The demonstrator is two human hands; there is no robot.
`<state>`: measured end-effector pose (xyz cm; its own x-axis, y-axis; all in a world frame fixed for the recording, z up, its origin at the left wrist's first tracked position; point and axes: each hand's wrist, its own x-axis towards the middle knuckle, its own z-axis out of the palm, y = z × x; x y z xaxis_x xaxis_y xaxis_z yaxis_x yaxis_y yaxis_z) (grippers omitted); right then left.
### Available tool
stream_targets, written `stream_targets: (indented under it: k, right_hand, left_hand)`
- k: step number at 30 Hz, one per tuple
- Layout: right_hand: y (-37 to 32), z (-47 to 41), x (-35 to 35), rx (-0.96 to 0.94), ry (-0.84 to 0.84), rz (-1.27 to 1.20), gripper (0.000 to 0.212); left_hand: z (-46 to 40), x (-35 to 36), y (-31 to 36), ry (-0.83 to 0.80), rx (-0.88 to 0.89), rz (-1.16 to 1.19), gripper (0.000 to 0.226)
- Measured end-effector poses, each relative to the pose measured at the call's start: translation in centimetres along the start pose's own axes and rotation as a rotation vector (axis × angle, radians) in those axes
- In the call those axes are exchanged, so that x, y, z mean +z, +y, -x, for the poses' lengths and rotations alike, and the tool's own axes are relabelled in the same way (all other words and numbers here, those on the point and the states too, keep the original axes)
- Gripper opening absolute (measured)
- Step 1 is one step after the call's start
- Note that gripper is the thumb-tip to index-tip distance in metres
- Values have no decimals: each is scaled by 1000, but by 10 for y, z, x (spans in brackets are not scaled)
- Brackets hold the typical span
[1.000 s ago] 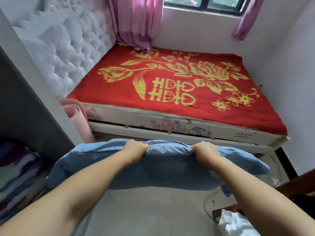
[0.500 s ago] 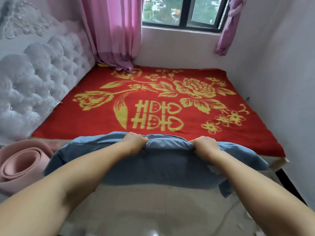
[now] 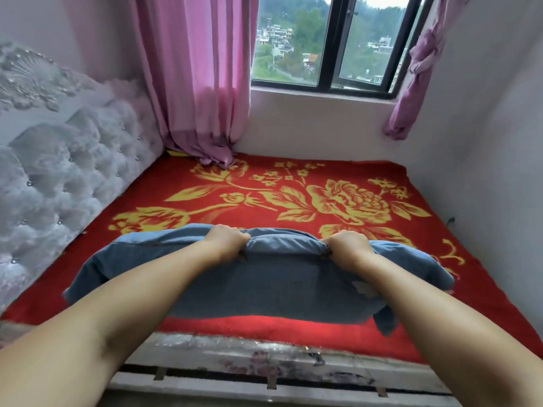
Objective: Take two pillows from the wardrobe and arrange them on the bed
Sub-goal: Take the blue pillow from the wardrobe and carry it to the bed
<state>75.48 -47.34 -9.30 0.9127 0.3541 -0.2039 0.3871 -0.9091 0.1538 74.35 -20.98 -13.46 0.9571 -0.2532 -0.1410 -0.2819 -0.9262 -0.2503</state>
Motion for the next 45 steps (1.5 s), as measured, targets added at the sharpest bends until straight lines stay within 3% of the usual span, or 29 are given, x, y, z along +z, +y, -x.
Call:
stream_targets:
  k: [9, 19, 31, 36, 45]
  right_hand:
    - [-29, -178, -26, -130, 38, 47, 32]
    - [-49, -307, -30, -90, -35, -13, 28]
    - [9, -532, -68, -222, 95, 39, 16]
    - [58, -636, -78, -289, 27, 33, 20]
    - [88, -726, -151, -403, 157, 100, 27]
  left_hand:
    - [-89, 30, -113, -70, -96, 77, 32]
    - [-182, 40, -211, -111, -62, 39, 25]
    - [-351, 28, -282, -191, -237, 70, 34]
    - [-446, 17, -297, -246, -284, 116, 32]
    - [-515, -23, -344, -151, -365, 107, 26]
